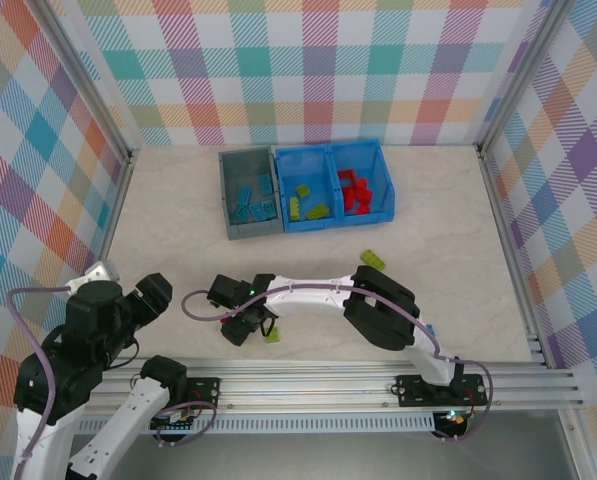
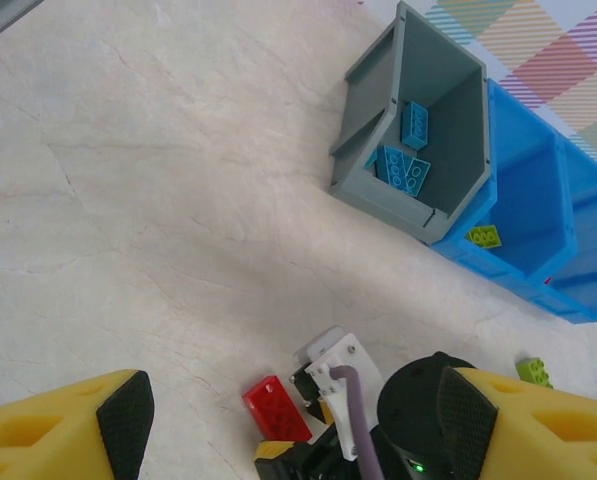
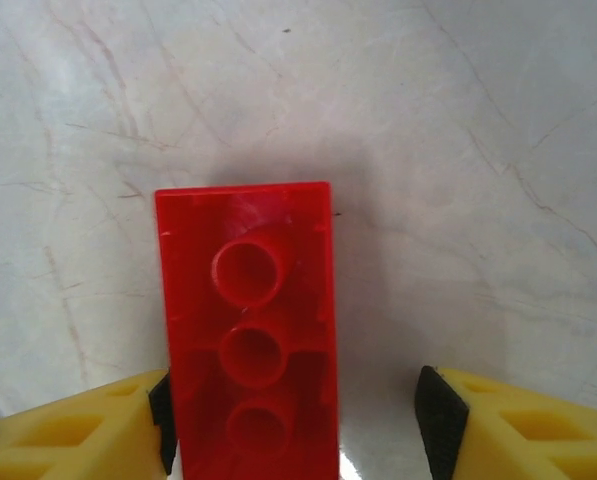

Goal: Sort the legos into containers by color

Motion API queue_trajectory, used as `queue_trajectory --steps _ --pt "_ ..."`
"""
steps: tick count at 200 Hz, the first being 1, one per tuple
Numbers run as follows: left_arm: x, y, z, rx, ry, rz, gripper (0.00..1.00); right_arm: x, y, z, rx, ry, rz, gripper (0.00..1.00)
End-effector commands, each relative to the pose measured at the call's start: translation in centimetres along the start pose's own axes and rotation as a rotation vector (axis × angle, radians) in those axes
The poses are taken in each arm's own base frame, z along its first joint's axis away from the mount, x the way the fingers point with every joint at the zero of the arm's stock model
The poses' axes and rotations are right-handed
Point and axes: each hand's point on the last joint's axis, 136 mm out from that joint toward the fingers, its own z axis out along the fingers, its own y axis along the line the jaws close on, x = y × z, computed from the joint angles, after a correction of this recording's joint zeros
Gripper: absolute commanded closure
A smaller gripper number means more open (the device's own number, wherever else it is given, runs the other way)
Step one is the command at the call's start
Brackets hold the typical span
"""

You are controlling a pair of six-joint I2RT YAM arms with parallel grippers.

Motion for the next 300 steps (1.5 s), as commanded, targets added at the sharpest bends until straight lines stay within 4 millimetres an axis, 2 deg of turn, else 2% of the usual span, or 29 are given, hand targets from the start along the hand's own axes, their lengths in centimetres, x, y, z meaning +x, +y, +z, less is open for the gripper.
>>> queue_trajectory --steps 1,24,46,62,82,98,113,120,138,139,159,176,198,225,262,300 --pt "0.0 0.2 0.1 -0.018 0.006 -0.006 0.23 -0.8 0.5 0.3 -0.001 -0.007 -0.001 0.4" --pt "0.0 -0.3 0.0 0.011 0.006 -0.005 0.23 -0.8 0.4 0.5 0.011 -0.008 0.012 0.53" --pt "0.3 -2.0 0.0 0.107 0.02 0.014 0.22 -0.9 0.1 -0.2 0.023 -0.029 0.024 0.66" --pt "0.6 -4.3 0.2 0.213 0.057 0.025 0.22 -1.3 -0.5 -2.4 0.042 -0.078 0.044 0.7" --pt "0.9 -7.8 0.6 0.35 0.121 0.024 0.25 -1.3 -2.3 -6.9 0.061 -0.143 0.108 0.71" --pt "0.8 -10.7 0.9 0.449 0.165 0.009 0.29 -0.3 -5.3 -11.2 0.092 -0.178 0.195 0.71" --pt "0.5 -13.1 1.4 0.519 0.197 -0.006 0.3 1.3 -9.1 -14.8 0.108 -0.196 0.307 0.71" --pt "0.4 -14.0 1.7 0.537 0.207 -0.008 0.3 2.2 -11.6 -16.9 0.117 -0.214 0.376 0.71" --pt "0.6 -16.3 2.5 0.573 0.224 0.029 0.3 4.6 -16.6 -19.9 0.137 -0.222 0.511 0.71" --pt "0.7 -16.4 2.6 0.573 0.224 0.033 0.3 4.8 -17.5 -20.1 0.145 -0.22 0.533 0.71" --pt "2.3 -19.0 3.5 0.581 0.23 0.138 0.3 6.3 -22.2 -22.2 0.165 -0.222 0.646 0.7" --pt "4.7 -21.4 4.5 0.578 0.247 0.227 0.29 6.9 -26.1 -22.6 0.167 -0.187 0.748 0.71" --pt "7.8 -24.4 5.9 0.588 0.28 0.289 0.29 6.9 -30.7 -22.2 0.161 -0.144 0.86 0.71" --pt "9.6 -26.9 6.7 0.596 0.288 0.349 0.29 6.0 -35.0 -20.6 0.161 -0.1 0.924 0.71" --pt "10.3 -28.6 6.9 0.602 0.294 0.394 0.29 5.4 -39.1 -17.1 0.163 -0.011 0.977 0.72" --pt "10.4 -28.5 7.1 0.586 0.29 0.4 0.29 4.2 -41.7 -14.7 0.172 0.026 0.992 0.73"
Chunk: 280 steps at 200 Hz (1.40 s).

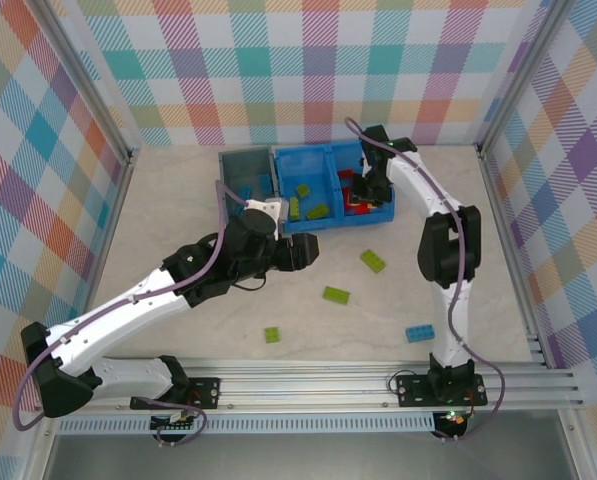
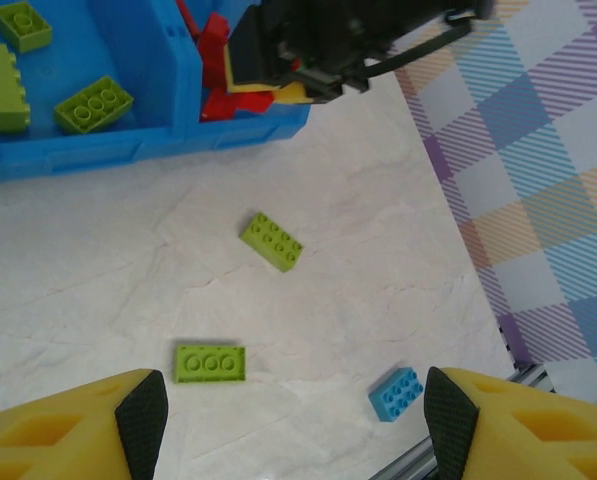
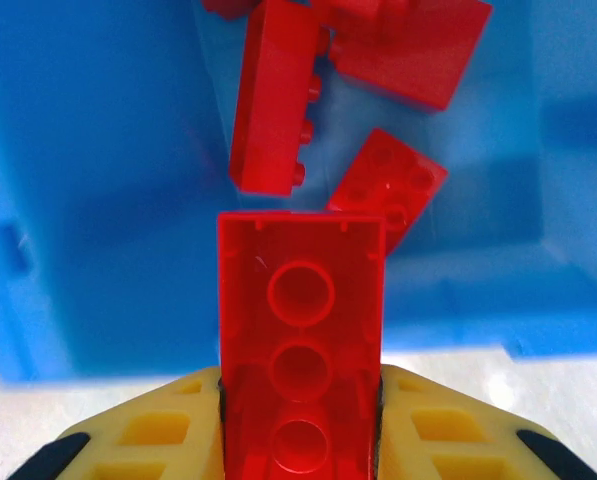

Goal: Sort the legos into containers by color

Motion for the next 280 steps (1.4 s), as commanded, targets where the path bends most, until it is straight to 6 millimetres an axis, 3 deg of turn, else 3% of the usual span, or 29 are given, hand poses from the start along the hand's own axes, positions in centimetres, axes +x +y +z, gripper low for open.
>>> queue_trajectory --steps 1,54,105,139,181,226,254,280 --pt "-0.9 -1.0 -0.5 0.015 -0.04 0.025 0.29 -0.1 -0.2 0.5 0.016 0.056 -0.002 0.73" --pt "-1.0 -0.9 -0.5 0.005 -0.036 0.031 0.29 -3.7 -2.4 1.9 0.118 0.01 0.04 0.73" --pt "-0.7 -0.6 -0.6 -0.008 -0.027 0.039 0.29 -5.5 -3.6 2.2 0.198 -0.046 0.027 0.71" --pt "-0.6 -0.5 -0.7 -0.01 -0.022 0.04 0.29 -6.2 -3.3 1.8 0.205 -0.08 0.004 0.71" --pt "-0.4 -0.5 -0.6 -0.004 -0.017 0.036 0.28 -7.4 -3.4 0.4 0.349 -0.172 -0.091 0.68" --pt "-0.4 -0.4 -0.6 -0.006 -0.022 0.035 0.28 -6.0 -4.7 -0.1 0.542 -0.16 -0.127 0.68" --pt "-0.4 -0.5 -0.7 0.001 -0.019 0.035 0.28 -4.9 -5.4 0.1 0.551 -0.163 -0.088 0.67" --pt "-0.3 -0.9 -0.6 0.019 -0.012 0.041 0.27 -4.2 -5.5 0.7 0.546 -0.141 -0.073 0.56"
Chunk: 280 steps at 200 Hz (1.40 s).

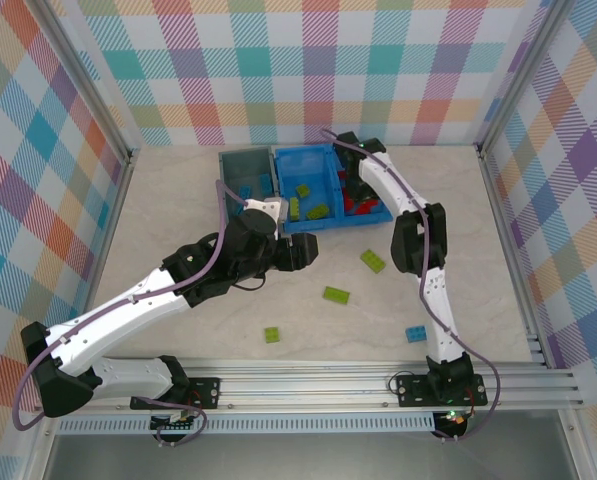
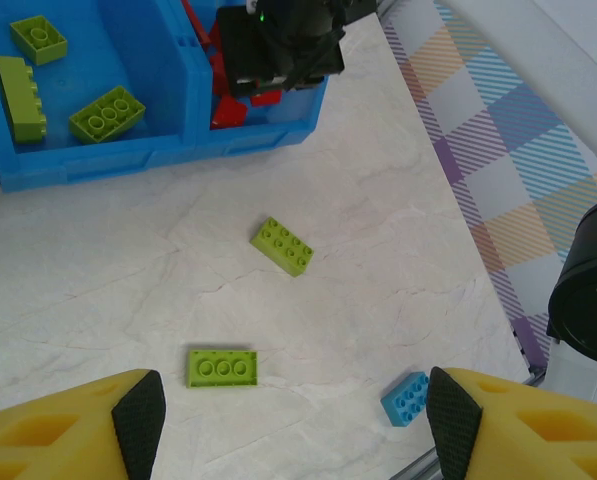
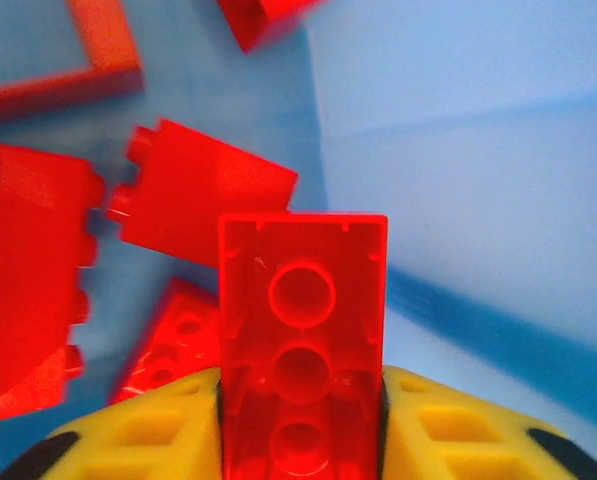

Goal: Sort the legos into containers by color

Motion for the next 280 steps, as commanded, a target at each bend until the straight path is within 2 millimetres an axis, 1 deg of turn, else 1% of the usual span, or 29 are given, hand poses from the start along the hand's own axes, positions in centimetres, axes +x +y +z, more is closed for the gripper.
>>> queue_trajectory --steps 1,16,31,40,57,82,90,99,113,125,136,140,144,148,149,152,160,165,166,168,169,172,177,192,203,213,238,257,280 --pt "-0.3 -1.3 -0.6 0.041 -0.007 0.023 0.27 -0.8 -1.7 -1.8 0.02 -0.047 0.066 0.55" --pt "-0.2 -1.5 -0.5 0.054 -0.001 0.024 0.27 -0.7 -1.5 -1.8 0.015 -0.044 0.07 0.46" --pt "-0.1 -1.7 -0.5 0.065 0.004 0.024 0.26 -1.1 -1.2 -2.9 -0.011 -0.071 0.071 0.36" --pt "0.0 -1.8 -0.4 0.07 0.007 0.024 0.26 -1.4 -0.9 -3.8 -0.029 -0.09 0.067 0.33" --pt "0.4 -1.9 0.1 0.073 0.025 0.026 0.26 -1.9 -0.5 -5.8 -0.065 -0.129 0.066 0.34" --pt "1.4 -2.5 1.4 0.091 0.068 0.047 0.26 -2.2 -0.2 -9.9 -0.171 -0.172 0.097 0.43" --pt "2.0 -3.0 2.0 0.107 0.088 0.073 0.25 -2.1 -0.6 -11.9 -0.211 -0.194 0.121 0.46" --pt "3.0 -3.7 2.7 0.125 0.118 0.125 0.25 -1.8 -1.3 -13.7 -0.244 -0.216 0.143 0.46" --pt "5.4 -4.9 4.3 0.15 0.183 0.229 0.24 -0.7 -2.9 -17.1 -0.292 -0.262 0.173 0.45" --pt "7.9 -6.1 5.9 0.175 0.237 0.335 0.23 0.9 -4.3 -19.8 -0.341 -0.29 0.195 0.41" --pt "10.4 -7.0 7.5 0.192 0.285 0.432 0.23 3.2 -5.4 -22.1 -0.4 -0.301 0.21 0.38" --pt "11.0 -7.2 8.1 0.196 0.296 0.469 0.23 4.3 -5.9 -23.2 -0.429 -0.309 0.215 0.36" --pt "11.9 -7.6 8.8 0.204 0.313 0.5 0.24 5.0 -6.1 -23.6 -0.442 -0.307 0.216 0.35" --pt "12.8 -7.9 9.4 0.21 0.329 0.534 0.24 6.1 -6.5 -24.2 -0.463 -0.309 0.221 0.33" --pt "13.0 -8.0 9.6 0.211 0.335 0.541 0.24 6.7 -6.7 -24.6 -0.472 -0.31 0.223 0.32" --pt "13.7 -8.2 10.2 0.212 0.348 0.565 0.25 7.2 -6.8 -24.9 -0.484 -0.311 0.223 0.31" --pt "15.1 -9.0 11.3 0.225 0.375 0.617 0.25 9.6 -7.5 -26.4 -0.538 -0.324 0.223 0.27" --pt "16.0 -9.6 12.1 0.236 0.392 0.649 0.25 10.7 -7.8 -27.0 -0.564 -0.332 0.219 0.25" --pt "16.2 -9.7 12.2 0.239 0.394 0.656 0.25 11.2 -7.9 -27.2 -0.574 -0.334 0.218 0.24" --pt "16.6 -9.9 12.5 0.242 0.4 0.67 0.25 11.5 -7.9 -27.4 -0.582 -0.335 0.216 0.23" --pt "16.7 -10.0 12.6 0.244 0.401 0.676 0.25 12.1 -8.1 -27.7 -0.596 -0.341 0.214 0.22" --pt "17.2 -10.5 13.0 0.253 0.407 0.697 0.25 12.6 -8.2 -27.9 -0.606 -0.342 0.212 0.21" --pt "18.0 -11.1 13.5 0.267 0.415 0.727 0.25 14.2 -8.6 -28.8 -0.645 -0.355 0.204 0.18" --pt "20.3 -12.6 15.5 0.287 0.447 0.805 0.24 17.7 -9.6 -30.9 -0.722 -0.389 0.18 0.13" --pt "21.9 -13.2 16.9 0.288 0.476 0.846 0.24 19.7 -10.2 -32.4 -0.772 -0.412 0.165 0.1" --pt "23.1 -13.5 18.1 0.276 0.498 0.882 0.23 21.6 -10.5 -34.3 -0.847 -0.448 0.139 0.08" --pt "25.4 -13.7 20.9 0.225 0.536 0.951 0.23 24.3 -11.5 -36.9 -0.926 -0.497 0.127 0.06" --pt "26.5 -13.2 22.6 0.176 0.545 0.984 0.22 25.3 -12.4 -37.9 -0.943 -0.541 0.145 0.05" --pt "27.8 -12.8 23.9 0.164 0.567 0.995 0.22 26.0 -12.8 -38.6 -0.963 -0.552 0.161 0.05"
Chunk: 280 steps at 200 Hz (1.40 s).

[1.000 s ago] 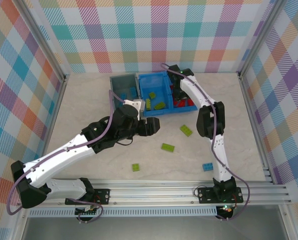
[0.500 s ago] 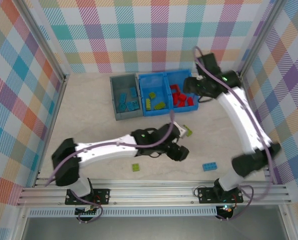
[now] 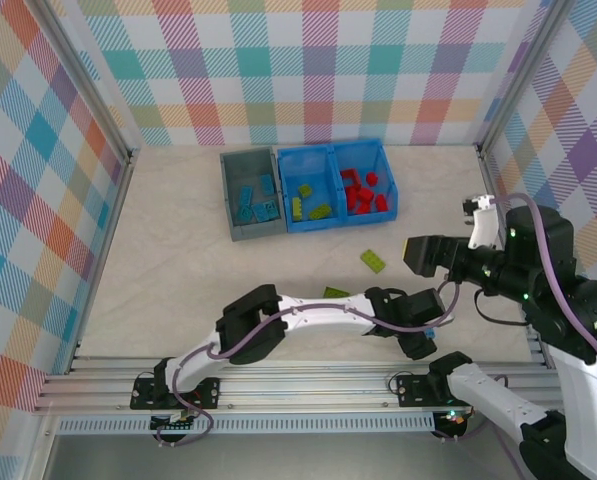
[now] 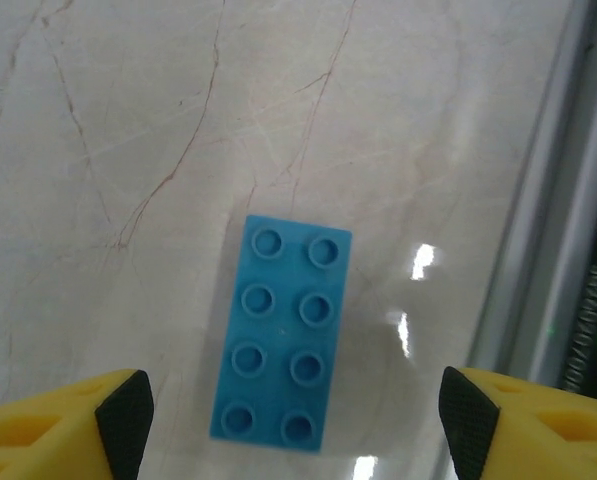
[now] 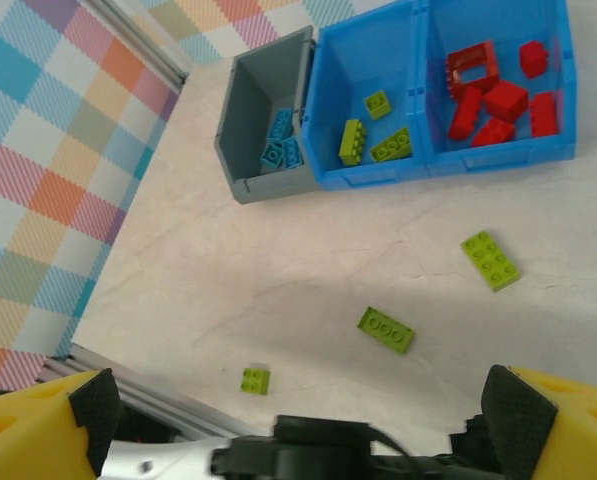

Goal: Sort the legos into containers by color

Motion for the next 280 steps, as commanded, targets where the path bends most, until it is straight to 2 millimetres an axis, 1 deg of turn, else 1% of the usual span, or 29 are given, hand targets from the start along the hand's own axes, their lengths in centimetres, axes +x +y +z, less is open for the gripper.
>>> queue_trajectory --steps 1,20,34,50,58,70,80,110,121,133,149,156,164,172,185,186,189,194,199,212,220,226,236,247,256,265,280 --pt "1.0 0.2 1.2 -0.036 0.058 0.048 0.22 0.7 0.9 -1.0 -0.047 0.017 0.02 0.05" --pt "1.3 -0.3 2.2 -0.023 0.076 0.058 0.25 0.9 0.4 -0.9 -0.022 0.025 0.028 0.05" --pt "1.4 0.1 3.1 -0.051 0.09 0.055 0.27 1.0 0.3 -0.7 -0.02 0.035 0.032 0.06" --pt "1.4 0.2 3.8 -0.063 0.097 0.062 0.32 1.1 0.6 -0.6 -0.039 0.038 0.041 0.07" --pt "1.5 0.1 4.2 -0.057 0.104 0.064 0.37 1.2 0.5 -0.4 -0.036 0.042 0.049 0.07" --pt "1.6 0.1 4.7 -0.054 0.117 0.065 0.49 1.4 0.4 -0.3 -0.033 0.044 0.053 0.07" --pt "1.8 0.1 4.9 -0.054 0.124 0.064 0.57 1.4 0.3 -0.4 -0.032 0.042 0.056 0.08" --pt "1.6 0.1 4.4 -0.055 0.113 0.06 0.72 1.3 0.1 -0.5 -0.019 0.038 0.055 0.08" --pt "1.3 0.3 4.0 -0.067 0.102 0.059 0.74 1.2 0.1 -0.4 -0.018 0.035 0.053 0.08" --pt "0.8 0.6 3.1 -0.086 0.081 0.053 0.74 1.2 0.1 -0.2 -0.015 0.037 0.052 0.08" --pt "-0.4 1.4 0.9 -0.127 0.033 0.032 0.75 1.1 0.1 0.1 -0.016 0.04 0.043 0.08" --pt "-1.3 1.9 -0.7 -0.144 -0.002 0.008 0.76 1.0 0.3 0.2 -0.025 0.043 0.037 0.08" --pt "-1.8 2.6 -2.5 -0.154 -0.034 -0.03 0.76 0.9 0.6 0.3 -0.044 0.046 0.026 0.09" --pt "-2.4 3.8 -4.6 -0.165 -0.074 -0.086 0.76 0.7 1.3 0.5 -0.084 0.049 0.011 0.09" --pt "-2.1 5.9 -7.9 -0.185 -0.126 -0.183 0.75 0.7 3.1 0.8 -0.193 0.06 -0.029 0.09" --pt "-2.4 6.1 -8.4 -0.185 -0.138 -0.191 0.75 0.7 3.3 0.9 -0.202 0.062 -0.032 0.09" --pt "-2.0 6.8 -9.0 -0.193 -0.145 -0.217 0.75 0.7 3.7 1.0 -0.229 0.064 -0.041 0.09" --pt "-1.8 7.8 -10.6 -0.202 -0.17 -0.26 0.75 0.6 4.4 1.2 -0.272 0.065 -0.056 0.09" --pt "-1.5 8.9 -12.0 -0.213 -0.19 -0.303 0.75 0.6 4.7 1.4 -0.294 0.067 -0.061 0.09" --pt "0.4 12.2 -15.2 -0.253 -0.212 -0.422 0.75 0.3 5.3 2.4 -0.337 0.078 -0.075 0.09" --pt "1.6 14.2 -17.3 -0.279 -0.225 -0.489 0.75 0.1 5.4 3.3 -0.345 0.098 -0.076 0.1" --pt "2.4 15.6 -18.9 -0.295 -0.238 -0.537 0.74 0.0 5.2 4.2 -0.338 0.115 -0.075 0.12" --pt "4.5 18.1 -21.2 -0.337 -0.238 -0.622 0.74 -0.3 5.1 5.8 -0.328 0.138 -0.08 0.13" --pt "6.7 20.6 -23.6 -0.373 -0.238 -0.701 0.74 -0.4 5.4 7.7 -0.332 0.161 -0.105 0.13" --pt "8.3 22.8 -25.3 -0.407 -0.244 -0.767 0.73 -0.2 6.0 9.3 -0.327 0.187 -0.137 0.13" --pt "9.9 25.1 -26.6 -0.43 -0.243 -0.833 0.72 0.4 6.9 11.0 -0.321 0.215 -0.182 0.13" --pt "11.8 28.6 -28.1 -0.467 -0.225 -0.921 0.72 1.1 8.7 13.5 -0.324 0.234 -0.228 0.14"
